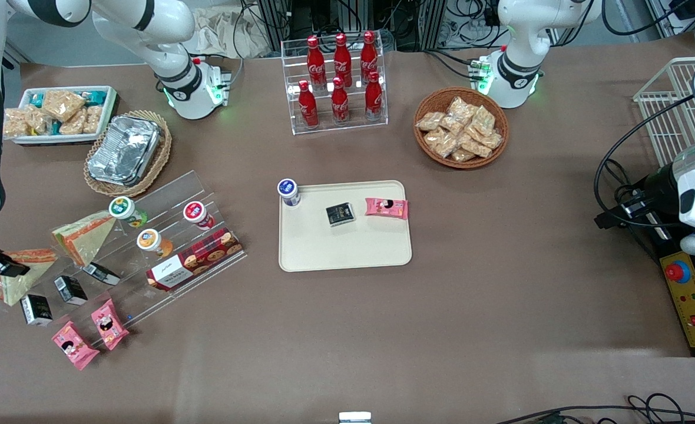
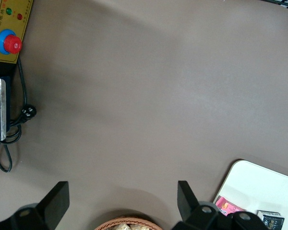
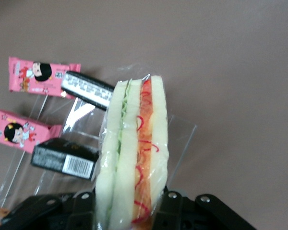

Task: Place sandwich on tray
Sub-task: 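Close the right gripper on the plastic-wrapped cucumber sandwich, then lift the sandwich up out of the rack with the right gripper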

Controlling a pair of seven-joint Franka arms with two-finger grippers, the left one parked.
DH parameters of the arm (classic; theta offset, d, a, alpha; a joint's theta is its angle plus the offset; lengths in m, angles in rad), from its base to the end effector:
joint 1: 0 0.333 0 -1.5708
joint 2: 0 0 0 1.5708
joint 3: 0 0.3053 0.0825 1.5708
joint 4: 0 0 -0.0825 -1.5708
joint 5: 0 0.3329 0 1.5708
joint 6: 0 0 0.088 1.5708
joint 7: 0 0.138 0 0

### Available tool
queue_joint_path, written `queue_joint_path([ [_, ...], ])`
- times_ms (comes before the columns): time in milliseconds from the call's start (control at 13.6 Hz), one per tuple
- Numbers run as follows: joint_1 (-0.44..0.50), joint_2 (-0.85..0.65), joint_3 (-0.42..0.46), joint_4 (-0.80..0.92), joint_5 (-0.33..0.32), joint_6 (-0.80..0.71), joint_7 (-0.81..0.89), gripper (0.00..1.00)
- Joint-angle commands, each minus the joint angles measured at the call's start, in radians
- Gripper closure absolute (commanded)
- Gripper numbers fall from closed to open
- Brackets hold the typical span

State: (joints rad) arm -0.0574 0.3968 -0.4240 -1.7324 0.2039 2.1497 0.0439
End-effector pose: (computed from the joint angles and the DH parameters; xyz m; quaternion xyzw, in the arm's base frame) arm 0.5576 -0.2507 0.3583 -0.9551 0.2945 -0.0311 0.0008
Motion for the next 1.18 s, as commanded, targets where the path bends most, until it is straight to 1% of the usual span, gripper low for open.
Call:
queue_joint_path([
  [0, -0.001, -0.050, -0.007, 0.037, 0.032, -0.140, -0.038, 1.00],
  [441, 0.014, -0.150, -0.001, 0.192, 0.017, -0.457, -0.035, 1.00],
  [588, 0.063, -0.173, -0.007, 0.237, 0.015, -0.555, -0.016, 1.00],
  [662, 0.080, -0.182, -0.002, 0.246, 0.017, -0.576, 0.019, 1.00],
  [809, 0.128, -0.206, 0.010, 0.248, 0.022, -0.605, 0.152, 1.00],
  [1103, 0.321, -0.208, 0.011, 0.249, 0.025, -0.605, 0.523, 1.00],
])
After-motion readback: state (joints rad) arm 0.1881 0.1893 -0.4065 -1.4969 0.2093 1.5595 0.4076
